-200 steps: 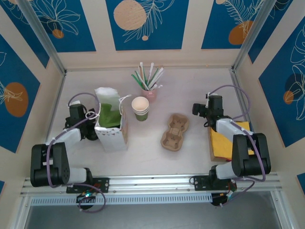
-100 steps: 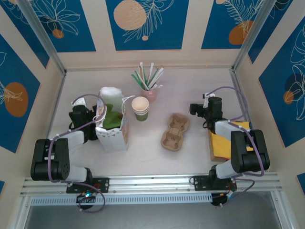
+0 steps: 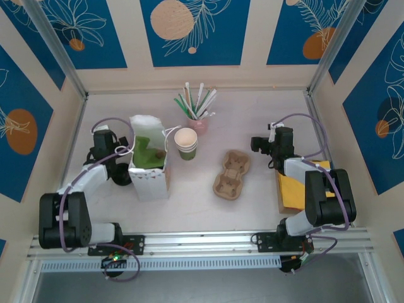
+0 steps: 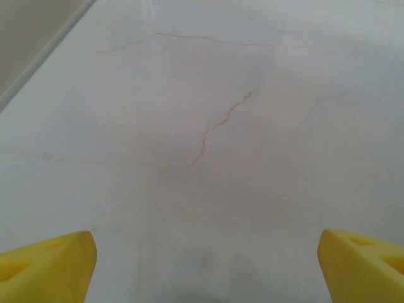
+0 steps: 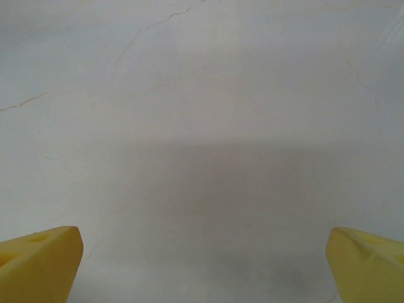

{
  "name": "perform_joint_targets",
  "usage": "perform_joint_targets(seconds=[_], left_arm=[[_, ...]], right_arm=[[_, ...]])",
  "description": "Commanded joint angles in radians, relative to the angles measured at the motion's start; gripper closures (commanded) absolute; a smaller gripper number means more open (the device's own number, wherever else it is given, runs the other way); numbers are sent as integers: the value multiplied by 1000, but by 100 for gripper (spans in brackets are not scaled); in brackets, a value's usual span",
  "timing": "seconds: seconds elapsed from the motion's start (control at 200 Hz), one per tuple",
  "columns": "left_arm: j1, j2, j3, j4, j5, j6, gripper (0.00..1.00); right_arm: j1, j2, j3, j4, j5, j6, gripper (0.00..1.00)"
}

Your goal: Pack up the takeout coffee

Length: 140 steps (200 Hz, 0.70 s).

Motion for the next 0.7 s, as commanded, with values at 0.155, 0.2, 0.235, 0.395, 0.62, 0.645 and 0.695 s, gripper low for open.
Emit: perform_joint_targets(seconds=[0.155,0.2,0.235,0.395,0.62,0.645,0.695], left_arm=[[19,-81,100,-378,134,-239,36],[18,-97,94,-398,163,-281,46],[18,-107,87,-405,191,-306,51],[19,-161,28,-393,348,-420,75],[19,-193,-69,-360,457,-530,75],[18,-195,-78,-360,466,-538,75],[17,-198,-91,-356,486,-551,75]], right_arm=[[7,23,39,-9,10,-11,1],[9,23,39,-7,11,-11,1],[8,24,38,-6,11,-11,1],[9,24,37,-4,17,-9,1],[10,20,33,-1,21,-9,1],[10,20,32,-1,20,-9,1],[10,20,32,-2,20,-11,1]])
